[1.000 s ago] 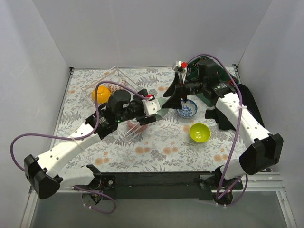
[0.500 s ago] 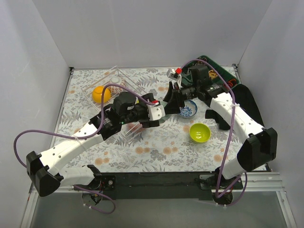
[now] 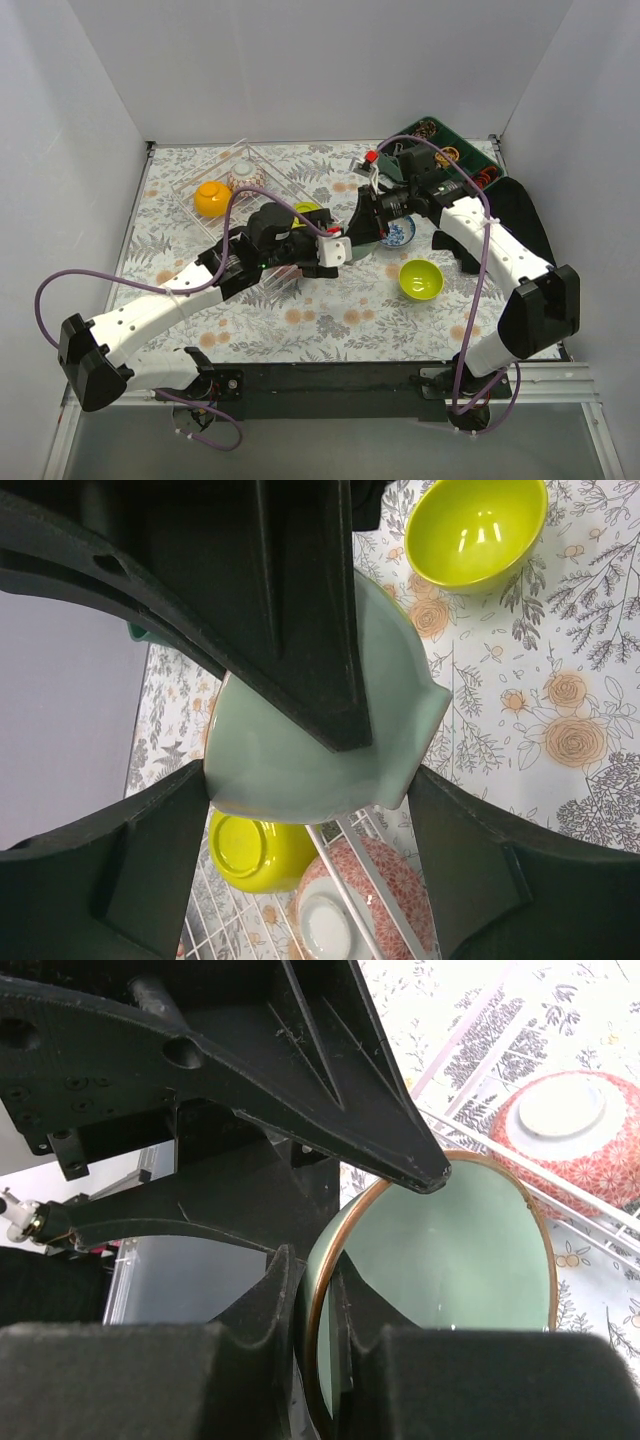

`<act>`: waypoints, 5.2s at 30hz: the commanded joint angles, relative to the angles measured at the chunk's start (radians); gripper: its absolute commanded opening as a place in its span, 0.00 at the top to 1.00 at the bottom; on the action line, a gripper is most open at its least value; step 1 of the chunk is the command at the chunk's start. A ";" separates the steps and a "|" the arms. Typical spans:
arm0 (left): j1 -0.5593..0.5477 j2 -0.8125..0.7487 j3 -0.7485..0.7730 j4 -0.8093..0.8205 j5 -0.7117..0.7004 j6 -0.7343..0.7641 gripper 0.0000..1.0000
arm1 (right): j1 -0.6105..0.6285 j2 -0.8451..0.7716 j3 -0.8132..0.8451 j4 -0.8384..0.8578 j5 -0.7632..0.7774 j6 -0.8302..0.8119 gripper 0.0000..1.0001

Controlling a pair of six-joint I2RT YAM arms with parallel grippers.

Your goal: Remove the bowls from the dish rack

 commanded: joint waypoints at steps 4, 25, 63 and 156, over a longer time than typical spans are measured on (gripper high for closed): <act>0.016 -0.040 -0.041 0.148 -0.083 -0.120 0.29 | 0.012 -0.111 -0.055 0.028 0.191 -0.076 0.99; 0.316 -0.048 -0.057 0.121 -0.293 -0.881 0.02 | 0.191 -0.377 -0.500 0.310 0.994 -0.081 0.99; 0.519 0.117 0.025 -0.243 -0.187 -1.193 0.02 | 0.547 -0.068 -0.664 0.680 1.695 0.016 0.59; 0.575 0.351 0.011 -0.288 0.123 -1.381 0.02 | 0.549 -0.464 -0.727 0.551 1.734 0.123 0.25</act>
